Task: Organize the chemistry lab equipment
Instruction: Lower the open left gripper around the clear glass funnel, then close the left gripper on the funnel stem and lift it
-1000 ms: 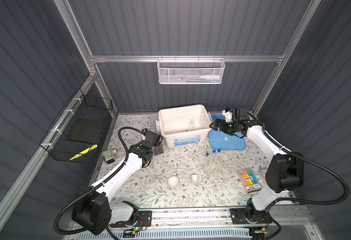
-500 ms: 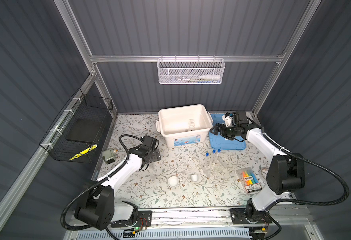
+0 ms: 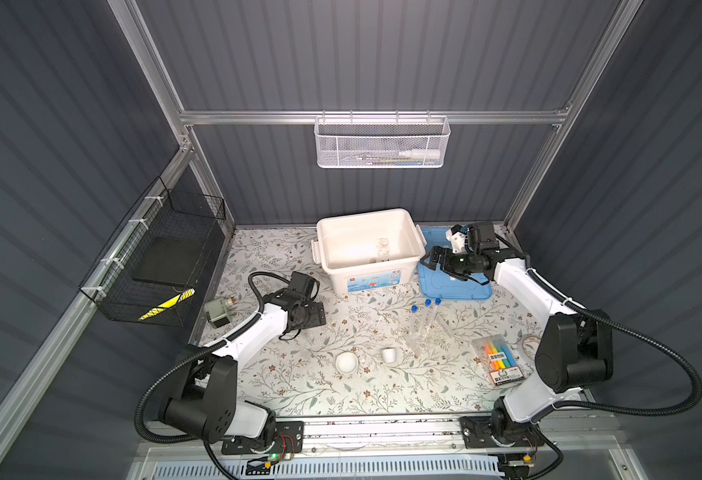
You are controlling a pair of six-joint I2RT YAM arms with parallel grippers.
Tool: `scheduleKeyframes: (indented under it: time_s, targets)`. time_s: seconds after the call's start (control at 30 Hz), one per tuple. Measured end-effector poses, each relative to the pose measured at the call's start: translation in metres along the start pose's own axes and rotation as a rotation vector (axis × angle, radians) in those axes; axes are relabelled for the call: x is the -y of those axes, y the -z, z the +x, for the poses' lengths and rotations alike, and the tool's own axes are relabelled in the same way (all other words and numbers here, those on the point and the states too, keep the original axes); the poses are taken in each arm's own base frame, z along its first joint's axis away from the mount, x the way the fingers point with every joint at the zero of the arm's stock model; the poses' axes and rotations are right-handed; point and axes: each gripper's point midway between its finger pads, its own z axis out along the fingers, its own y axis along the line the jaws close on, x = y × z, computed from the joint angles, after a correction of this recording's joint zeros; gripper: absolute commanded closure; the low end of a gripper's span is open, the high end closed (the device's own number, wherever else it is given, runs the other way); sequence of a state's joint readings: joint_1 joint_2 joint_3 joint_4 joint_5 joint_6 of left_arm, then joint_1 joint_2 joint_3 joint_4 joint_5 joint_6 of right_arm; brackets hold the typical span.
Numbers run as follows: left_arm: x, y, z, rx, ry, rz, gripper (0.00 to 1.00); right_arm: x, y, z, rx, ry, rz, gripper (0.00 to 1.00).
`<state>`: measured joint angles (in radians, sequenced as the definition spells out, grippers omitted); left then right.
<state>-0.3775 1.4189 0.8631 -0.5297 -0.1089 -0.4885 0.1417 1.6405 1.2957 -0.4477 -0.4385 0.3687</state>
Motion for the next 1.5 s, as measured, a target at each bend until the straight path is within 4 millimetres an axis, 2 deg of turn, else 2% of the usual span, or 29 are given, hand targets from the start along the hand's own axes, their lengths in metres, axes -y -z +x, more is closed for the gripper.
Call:
scheduleKeyframes:
  time_s: [0.37,0.7,1.03,1.33,1.5]
  targets:
    - [0.000,-0.005,0.012,-0.043,0.001,0.014,0.23,0.001,-0.002,0.002,-0.002,-0.010,0.000,0.01]
    - [0.003,-0.009,0.026,-0.093,0.012,0.047,0.43,0.001,-0.002,0.001,0.001,-0.008,-0.003,0.01]
    - [0.006,-0.016,0.045,-0.130,0.072,0.095,0.57,0.001,-0.002,0.002,-0.002,-0.004,-0.004,0.01]
    - [0.015,-0.018,0.041,-0.108,0.128,0.150,0.67,0.002,-0.001,0.002,-0.003,-0.001,-0.003,0.01]
    - [0.019,-0.016,0.034,-0.079,0.152,0.168,0.77,0.002,-0.001,0.002,-0.003,0.002,-0.003,0.01]
